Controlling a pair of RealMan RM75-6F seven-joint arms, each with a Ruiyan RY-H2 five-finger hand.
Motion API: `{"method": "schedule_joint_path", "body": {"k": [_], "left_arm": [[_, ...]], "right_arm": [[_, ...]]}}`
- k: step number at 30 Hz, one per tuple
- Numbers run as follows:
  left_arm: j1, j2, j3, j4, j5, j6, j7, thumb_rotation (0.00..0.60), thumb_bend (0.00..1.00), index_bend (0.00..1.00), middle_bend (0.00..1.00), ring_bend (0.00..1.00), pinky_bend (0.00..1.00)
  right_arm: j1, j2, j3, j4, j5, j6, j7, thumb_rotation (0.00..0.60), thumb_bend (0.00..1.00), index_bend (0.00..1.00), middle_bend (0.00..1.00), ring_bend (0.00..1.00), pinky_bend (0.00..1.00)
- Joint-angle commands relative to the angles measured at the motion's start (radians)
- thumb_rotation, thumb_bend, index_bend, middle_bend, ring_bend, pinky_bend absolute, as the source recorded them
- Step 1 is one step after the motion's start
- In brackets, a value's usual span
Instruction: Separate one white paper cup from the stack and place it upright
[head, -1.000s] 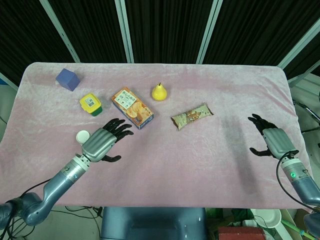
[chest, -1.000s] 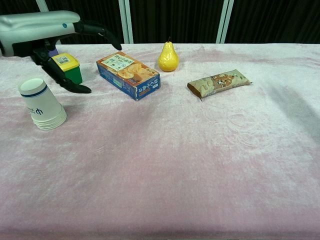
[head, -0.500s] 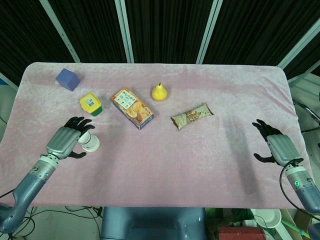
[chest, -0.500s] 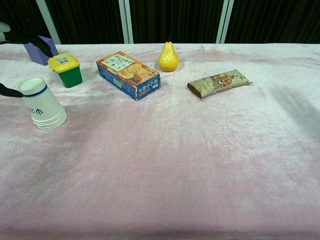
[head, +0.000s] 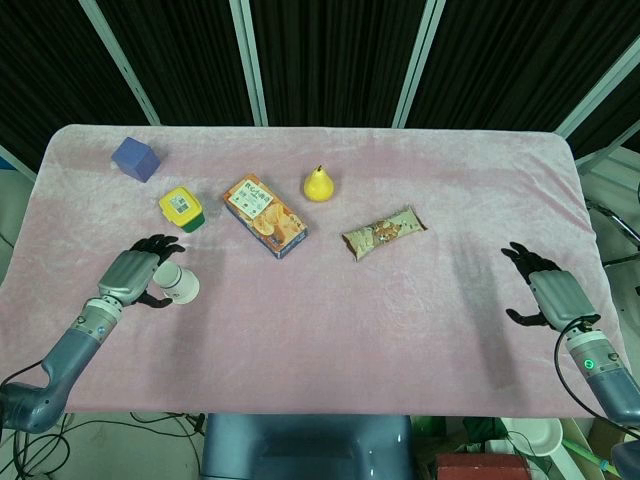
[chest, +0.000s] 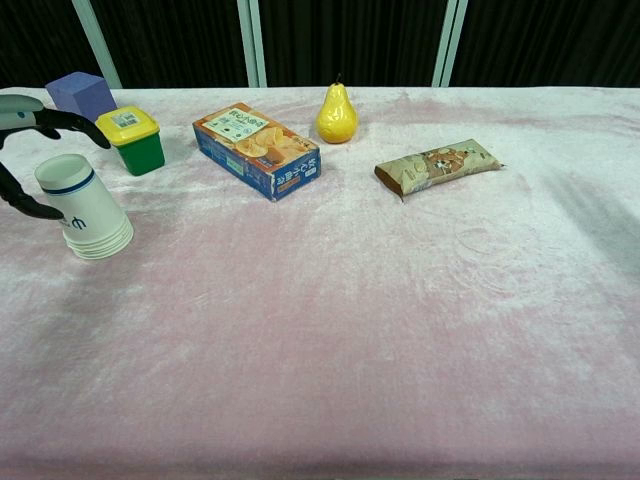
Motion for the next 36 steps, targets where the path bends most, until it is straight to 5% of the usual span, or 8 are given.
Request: {"method": "schedule_joint_path", "body": {"k": [1, 10, 20, 29, 36], "left_arm": [[-0.011, -0.024, 0.001, 0.03, 0.022, -0.019, -0.025, 0.6, 0.19, 0.17, 0.08, 0.0, 0.23], [-0.017, -0.019, 0.012, 0.033, 0.03, -0.037, -0.015, 0.6, 0.2, 0.2, 0.2, 0.1, 0.39], [-0.038, -0.016, 0.003, 0.037, -0.016, -0.079, 0.009, 0.6, 0.23, 0.24, 0.28, 0.15, 0.41], [-0.053, -0.046, 0.001, 0.059, 0.021, -0.055, 0.032, 0.6, 0.43, 0.48, 0.51, 0.36, 0.57], [-0.041, -0.002, 0.0, 0.025, -0.011, -0.038, 0.063, 0.6, 0.46, 0.55, 0.57, 0.41, 0.6]], "right_arm": [[-0.001, 0.002, 0.0, -0.001, 0.001, 0.001, -0.001, 0.6, 0.16, 0.0, 0.0, 0.11, 0.18], [0.0, 0.006, 0.001, -0.004, 0.009, -0.008, -0.005, 0.6, 0.16, 0.0, 0.0, 0.11, 0.18], [-0.002, 0.001, -0.002, 0.008, 0.009, -0.009, 0.008, 0.6, 0.16, 0.0, 0.0, 0.11, 0.18], [-0.004, 0.008, -0.006, 0.007, 0.009, -0.015, 0.01, 0.6, 0.16, 0.01, 0.0, 0.11, 0.18], [-0.009, 0.02, -0.006, 0.005, 0.015, -0.016, 0.016, 0.6, 0.16, 0.01, 0.0, 0.11, 0.18]]}}
